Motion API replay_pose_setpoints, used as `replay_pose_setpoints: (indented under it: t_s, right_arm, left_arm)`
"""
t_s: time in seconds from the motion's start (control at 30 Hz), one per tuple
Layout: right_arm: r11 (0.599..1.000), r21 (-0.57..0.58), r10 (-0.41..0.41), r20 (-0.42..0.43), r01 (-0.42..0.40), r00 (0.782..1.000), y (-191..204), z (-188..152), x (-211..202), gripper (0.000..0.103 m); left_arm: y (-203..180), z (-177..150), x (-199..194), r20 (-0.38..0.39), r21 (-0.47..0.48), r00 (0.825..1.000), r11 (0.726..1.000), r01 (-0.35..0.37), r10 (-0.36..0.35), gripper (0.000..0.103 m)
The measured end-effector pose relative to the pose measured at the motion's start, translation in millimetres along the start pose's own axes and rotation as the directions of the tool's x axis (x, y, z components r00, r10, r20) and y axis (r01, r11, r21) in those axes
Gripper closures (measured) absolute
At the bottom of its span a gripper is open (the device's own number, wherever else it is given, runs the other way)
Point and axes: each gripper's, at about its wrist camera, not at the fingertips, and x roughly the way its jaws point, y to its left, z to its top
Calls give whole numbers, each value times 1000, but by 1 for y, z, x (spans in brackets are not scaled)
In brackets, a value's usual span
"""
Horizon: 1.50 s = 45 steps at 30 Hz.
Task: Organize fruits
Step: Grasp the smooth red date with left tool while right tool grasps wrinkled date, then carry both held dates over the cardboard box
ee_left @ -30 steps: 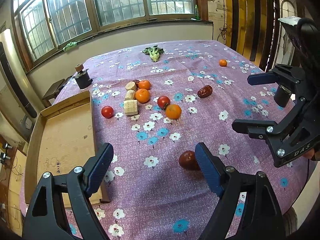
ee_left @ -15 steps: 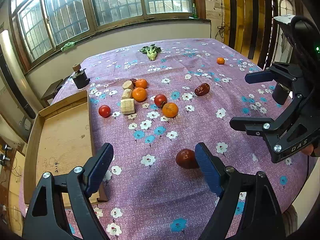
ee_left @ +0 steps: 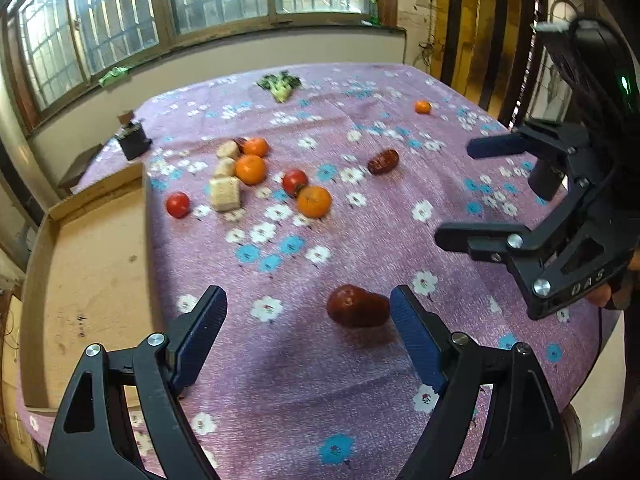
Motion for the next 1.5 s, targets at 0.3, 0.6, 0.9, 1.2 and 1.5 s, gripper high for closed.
replay_pose_setpoints:
  t_s: [0.3,0.6,0.9,1.2,1.5]
  right_arm:
    - [991,131,-9,-22,11,1000,-38,4,34,2]
    - [960,276,-41,-36,49,999,-87,25,81,21]
    - [952,298,-42,-95,69,995,-97,20,117,56]
    - [943,333,16,-33,-4,999,-89,18,86,56]
    - [941,325,91,28,-95,995,-45,20,59,56]
  left_arm:
    - [-14,-7,36,-85,18,995,998,63,-61,19]
    - [-22,-8,62,-116,52,990,995,84,-77,27]
    - [-18,-4,64,-110,49,985,990,135,-129,55]
    - [-6,0,51,-73,17,989,991,133,-131,55]
    - [26,2,21,-7,-37,997,997,73,-73,55]
